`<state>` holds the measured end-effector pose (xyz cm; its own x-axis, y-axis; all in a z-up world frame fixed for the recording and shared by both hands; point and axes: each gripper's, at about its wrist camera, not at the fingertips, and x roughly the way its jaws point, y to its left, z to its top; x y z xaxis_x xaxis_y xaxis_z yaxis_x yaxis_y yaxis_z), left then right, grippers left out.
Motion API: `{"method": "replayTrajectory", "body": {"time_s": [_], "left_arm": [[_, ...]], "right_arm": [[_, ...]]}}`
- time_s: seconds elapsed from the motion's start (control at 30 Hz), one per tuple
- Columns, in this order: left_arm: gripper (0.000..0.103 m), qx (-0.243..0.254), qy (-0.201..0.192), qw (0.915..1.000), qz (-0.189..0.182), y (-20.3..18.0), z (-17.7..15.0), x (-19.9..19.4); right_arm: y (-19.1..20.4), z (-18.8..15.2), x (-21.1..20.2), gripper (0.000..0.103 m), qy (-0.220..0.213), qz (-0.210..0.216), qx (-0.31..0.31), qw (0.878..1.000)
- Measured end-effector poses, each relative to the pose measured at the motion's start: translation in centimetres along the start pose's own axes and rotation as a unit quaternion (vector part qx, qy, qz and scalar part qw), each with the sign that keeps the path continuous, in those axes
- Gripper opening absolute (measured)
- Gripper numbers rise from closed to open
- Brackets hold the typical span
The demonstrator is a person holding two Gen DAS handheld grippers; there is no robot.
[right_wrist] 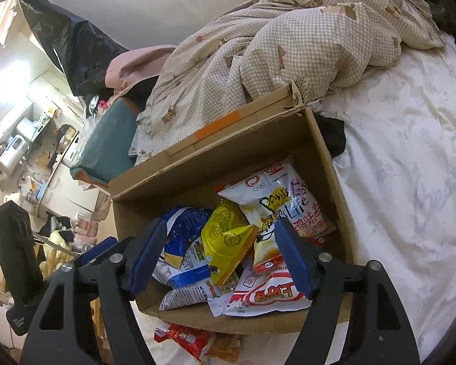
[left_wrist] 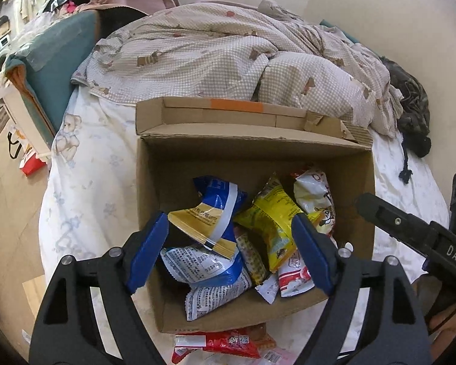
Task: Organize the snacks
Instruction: 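Withdraw both grippers from the box over the remaining snacks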
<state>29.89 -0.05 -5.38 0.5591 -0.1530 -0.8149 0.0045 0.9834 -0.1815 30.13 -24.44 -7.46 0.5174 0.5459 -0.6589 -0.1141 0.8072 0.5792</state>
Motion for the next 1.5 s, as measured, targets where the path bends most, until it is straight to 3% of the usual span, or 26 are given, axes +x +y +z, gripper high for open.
{"method": "replayTrajectory", "body": {"time_s": [0.33,0.37,0.43,0.47,0.83,1.5], "left_arm": [[0.081,-0.006,-0.021,0.9998,-0.004,0.6,-0.3,-2.3],[0.083,-0.005,-0.027,0.9996,-0.006,0.7,-0.5,-2.7],[0.099,-0.004,-0.037,0.9993,0.000,0.8,-0.8,-3.5],[0.100,-0.005,-0.039,0.9992,0.000,0.9,-1.1,-3.8],[0.100,0.009,-0.032,0.9989,0.033,1.7,-4.4,-6.1],[0.100,0.004,-0.006,0.9994,0.034,2.6,-9.8,-8.6]], "right_arm": [[0.2,-0.6,-1.3,0.076,-0.003,-0.018,-0.013,1.000],[0.3,-0.8,-1.7,0.076,-0.004,-0.019,-0.016,1.000],[0.4,-1.2,-2.4,0.076,-0.005,-0.022,-0.016,1.000],[0.4,-1.3,-2.6,0.076,-0.005,-0.022,-0.015,1.000],[0.6,-3.3,-4.9,0.076,-0.003,-0.026,-0.010,1.000],[1.5,-8.9,-7.9,0.076,0.024,-0.024,-0.013,0.999]]}}
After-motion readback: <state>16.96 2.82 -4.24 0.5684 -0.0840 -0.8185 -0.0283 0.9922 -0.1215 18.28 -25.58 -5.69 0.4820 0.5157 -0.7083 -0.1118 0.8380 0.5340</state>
